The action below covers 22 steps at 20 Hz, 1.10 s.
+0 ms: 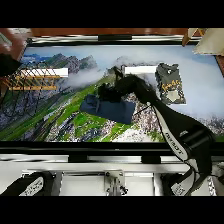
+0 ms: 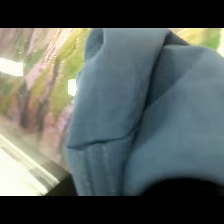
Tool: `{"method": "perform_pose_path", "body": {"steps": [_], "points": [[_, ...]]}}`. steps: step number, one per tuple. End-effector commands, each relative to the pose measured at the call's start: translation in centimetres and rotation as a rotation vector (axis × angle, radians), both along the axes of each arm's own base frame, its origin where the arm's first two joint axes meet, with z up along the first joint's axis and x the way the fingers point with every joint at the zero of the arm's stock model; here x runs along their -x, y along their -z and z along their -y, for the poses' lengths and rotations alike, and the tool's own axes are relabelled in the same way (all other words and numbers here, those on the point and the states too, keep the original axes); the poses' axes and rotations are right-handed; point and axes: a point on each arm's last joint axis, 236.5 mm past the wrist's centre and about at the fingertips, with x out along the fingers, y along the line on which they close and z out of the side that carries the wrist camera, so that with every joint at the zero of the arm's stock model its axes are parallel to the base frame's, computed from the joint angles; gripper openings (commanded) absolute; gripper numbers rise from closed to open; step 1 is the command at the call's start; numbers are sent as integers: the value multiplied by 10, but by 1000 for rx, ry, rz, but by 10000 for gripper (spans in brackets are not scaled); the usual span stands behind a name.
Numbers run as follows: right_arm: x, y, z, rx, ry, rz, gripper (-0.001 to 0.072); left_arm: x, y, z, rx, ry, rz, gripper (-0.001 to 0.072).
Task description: Fold the shirts.
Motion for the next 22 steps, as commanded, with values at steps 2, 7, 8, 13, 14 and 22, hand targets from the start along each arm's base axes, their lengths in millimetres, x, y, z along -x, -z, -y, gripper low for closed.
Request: {"method": "perform_pose_path", "body": {"steps": [2,7,8,13,14,22], "points": [[0,6,-39,-160,47,-67,689,34,13,-8,-33,4,-101,33],[-4,-13,48,-17,-57,-46,689,36,40,-8,-22,7,-167,32],[-2,-12,85,66,-76,-58,689,36,44,-8,-19,6,-175,33],[31,18,248,498,-53,-266,689,31,46,-8,-9,-1,-160,33],[39,29,249,487,-49,-303,689,30,45,-6,-2,2,-156,33],[47,95,180,196,76,-370,689,30,45,-4,8,7,-155,33]]}}
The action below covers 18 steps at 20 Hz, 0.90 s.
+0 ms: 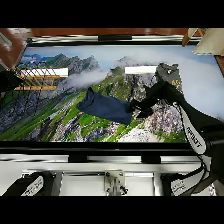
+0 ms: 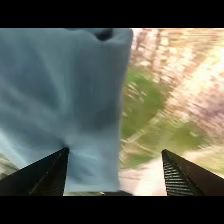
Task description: Fold the shirts.
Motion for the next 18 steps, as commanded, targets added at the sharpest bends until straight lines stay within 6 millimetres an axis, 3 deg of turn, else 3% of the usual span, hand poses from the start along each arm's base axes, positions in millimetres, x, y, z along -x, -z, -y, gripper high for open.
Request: {"method": "perform_pose_path", "body": {"steps": [1,2,3,4,5,8,12,14,16,18], "points": [[-7,20,-20,-43,55,22,689,0,0,0,3,0,2,33],[-10,22,-27,-54,63,31,680,0,0,0,3,0,2,33],[-12,21,-35,-77,56,47,564,0,0,0,3,0,2,33],[-13,14,-45,-120,47,62,170,0,0,0,3,0,2,33],[-17,5,-49,-159,60,70,69,0,0,0,3,0,2,33],[-40,-54,-54,-285,3,187,72,0,0,1,5,-1,1,33],[-106,-157,-28,-333,82,419,70,-1,-2,4,23,6,4,33],[-134,-200,-14,-374,156,516,70,-1,-2,5,26,7,4,33],[-156,-235,1,-411,223,598,70,-1,-2,5,26,7,4,33],[-174,-256,19,-411,284,667,70,-1,-2,6,31,9,5,33]]}}
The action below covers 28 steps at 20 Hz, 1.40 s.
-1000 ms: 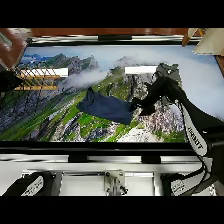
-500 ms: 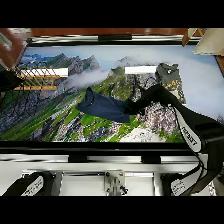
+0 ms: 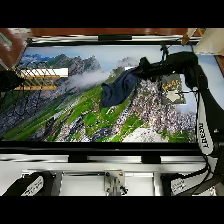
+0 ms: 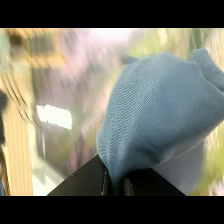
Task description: Fold the shirts.
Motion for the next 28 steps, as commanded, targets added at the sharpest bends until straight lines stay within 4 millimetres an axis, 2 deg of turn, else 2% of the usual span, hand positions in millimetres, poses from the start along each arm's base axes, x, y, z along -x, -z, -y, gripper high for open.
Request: {"method": "perform_pose_path", "body": {"steps": [1,7,10,13,17,20,23,26,28], "points": [[-38,-57,33,-63,145,136,70,0,-1,2,12,4,2,33],[-105,-81,107,-32,455,356,70,0,-1,4,16,6,1,33],[-138,-96,155,-29,678,481,70,0,1,3,16,6,-2,33],[-157,-115,194,-31,849,592,70,0,1,3,16,6,-4,33],[-184,-143,222,-54,944,721,70,-2,4,3,18,6,-13,33],[-185,-167,254,-33,1059,837,70,-3,5,3,19,6,-15,33],[-182,-166,279,9,1091,854,70,-3,5,3,19,6,-15,33],[-187,-138,311,13,1138,804,70,-3,6,5,19,12,-17,33],[-188,-128,331,7,1194,803,70,-3,6,8,19,21,-17,33]]}}
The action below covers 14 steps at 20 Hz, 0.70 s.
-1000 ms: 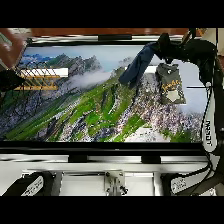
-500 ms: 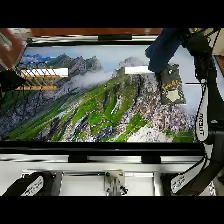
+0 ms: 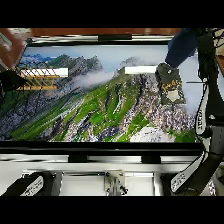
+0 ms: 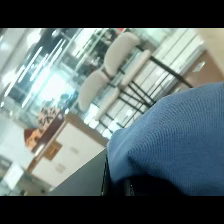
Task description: Fold the shirts.
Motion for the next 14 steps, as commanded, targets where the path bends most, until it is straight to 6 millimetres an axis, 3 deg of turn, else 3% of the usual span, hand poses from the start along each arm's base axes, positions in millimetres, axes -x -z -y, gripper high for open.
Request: {"method": "perform_pose_path", "body": {"steps": [1,5,10,14], "points": [[1,12,41,-19,102,28,70,0,0,5,-1,13,-1,33],[9,10,72,16,201,70,71,0,2,7,0,20,-5,33],[13,15,92,57,277,95,71,-4,9,7,9,15,-27,33],[2,43,82,5,257,79,71,-7,14,6,11,15,-41,34]]}}
